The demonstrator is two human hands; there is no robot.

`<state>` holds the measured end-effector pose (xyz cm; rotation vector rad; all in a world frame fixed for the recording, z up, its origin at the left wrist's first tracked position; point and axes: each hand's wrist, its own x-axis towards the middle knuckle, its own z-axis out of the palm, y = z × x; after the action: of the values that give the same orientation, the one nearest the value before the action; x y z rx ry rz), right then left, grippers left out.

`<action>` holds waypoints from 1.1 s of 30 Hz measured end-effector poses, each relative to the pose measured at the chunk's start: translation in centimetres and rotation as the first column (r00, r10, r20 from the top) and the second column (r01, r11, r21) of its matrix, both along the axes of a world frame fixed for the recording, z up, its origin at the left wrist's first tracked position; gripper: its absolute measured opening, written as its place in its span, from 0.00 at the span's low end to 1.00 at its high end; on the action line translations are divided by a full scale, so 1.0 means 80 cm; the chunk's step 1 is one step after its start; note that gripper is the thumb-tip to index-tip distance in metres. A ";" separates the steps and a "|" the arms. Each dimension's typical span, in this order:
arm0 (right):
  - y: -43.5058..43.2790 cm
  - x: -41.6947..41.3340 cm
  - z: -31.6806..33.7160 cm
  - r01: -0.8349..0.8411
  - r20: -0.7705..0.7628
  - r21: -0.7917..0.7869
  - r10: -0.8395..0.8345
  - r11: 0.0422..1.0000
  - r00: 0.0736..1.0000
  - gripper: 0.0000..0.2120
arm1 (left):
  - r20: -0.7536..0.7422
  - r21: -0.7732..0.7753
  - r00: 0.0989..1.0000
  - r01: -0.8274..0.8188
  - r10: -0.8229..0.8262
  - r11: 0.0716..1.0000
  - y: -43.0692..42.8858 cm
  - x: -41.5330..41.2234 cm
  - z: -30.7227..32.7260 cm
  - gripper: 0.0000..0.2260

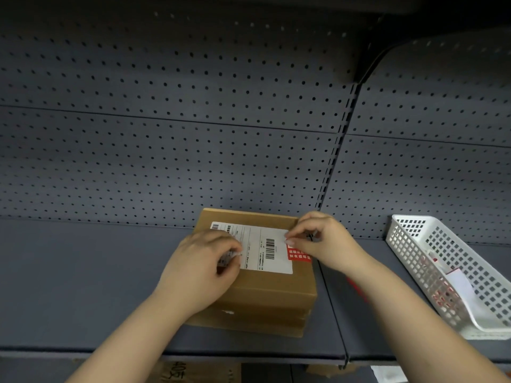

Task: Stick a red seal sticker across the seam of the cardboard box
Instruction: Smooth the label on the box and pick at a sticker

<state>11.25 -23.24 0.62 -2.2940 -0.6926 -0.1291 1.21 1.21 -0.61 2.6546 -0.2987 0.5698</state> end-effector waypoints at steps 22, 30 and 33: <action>-0.016 -0.015 -0.022 -0.123 0.092 0.169 0.109 0.978 0.990 0.04 | -0.186 0.126 0.982 0.034 -0.010 0.991 0.001 0.008 0.007 0.28; -0.026 -0.012 -0.033 -0.144 -0.041 0.328 0.166 0.934 0.985 0.04 | -0.178 0.119 0.984 0.035 -0.013 0.992 -0.001 0.006 0.006 0.27; -0.026 -0.012 -0.025 -0.156 -0.131 0.305 0.204 0.939 0.970 0.13 | -0.179 0.116 0.984 0.032 -0.011 0.993 -0.001 0.006 0.006 0.27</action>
<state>10.32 -25.34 -1.41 -1.9234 -0.7433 0.0381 1.65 1.11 -0.14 2.7895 -0.3161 0.3128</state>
